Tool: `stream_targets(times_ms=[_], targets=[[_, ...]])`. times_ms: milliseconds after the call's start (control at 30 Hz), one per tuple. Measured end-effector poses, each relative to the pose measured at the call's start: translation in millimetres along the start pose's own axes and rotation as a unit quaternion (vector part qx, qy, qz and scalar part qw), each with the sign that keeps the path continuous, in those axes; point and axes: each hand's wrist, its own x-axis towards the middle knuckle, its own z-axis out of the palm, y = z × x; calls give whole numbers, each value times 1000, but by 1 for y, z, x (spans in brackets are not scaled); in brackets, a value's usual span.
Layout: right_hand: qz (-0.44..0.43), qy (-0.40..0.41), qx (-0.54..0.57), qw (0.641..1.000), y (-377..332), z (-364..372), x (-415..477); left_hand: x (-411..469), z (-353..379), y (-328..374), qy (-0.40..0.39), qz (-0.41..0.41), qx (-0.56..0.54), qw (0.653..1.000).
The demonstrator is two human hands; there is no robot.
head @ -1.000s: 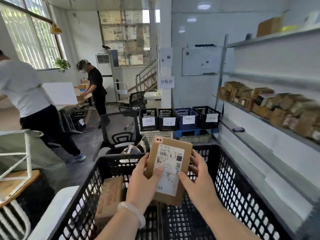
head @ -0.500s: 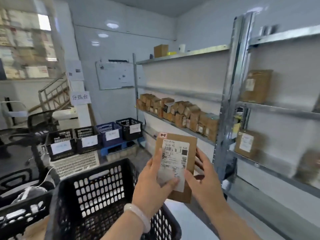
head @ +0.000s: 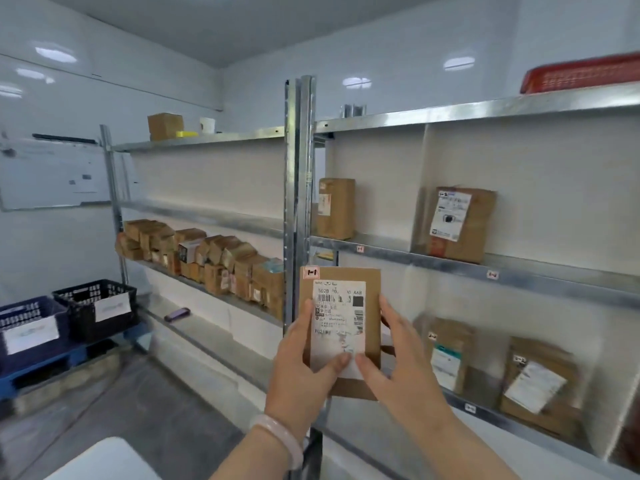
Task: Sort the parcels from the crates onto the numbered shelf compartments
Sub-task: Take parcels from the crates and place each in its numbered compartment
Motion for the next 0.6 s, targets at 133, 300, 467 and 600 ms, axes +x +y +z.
stream_targets(times_ms=[133,300,467,600], targets=[[-4,-1,-39,999,29,-24,19,29,40,-3,-1,10,-10,1000],[-12,21,-61,998,58,-37,49,70,74,-13,-17,32,-8,999],[-25,25,-105,994,86,-34,91,122,96,-36,-28,68,-4,997],[-15,27,-137,990,104,-23,131,172,106,-62,-42,82,-18,996]])
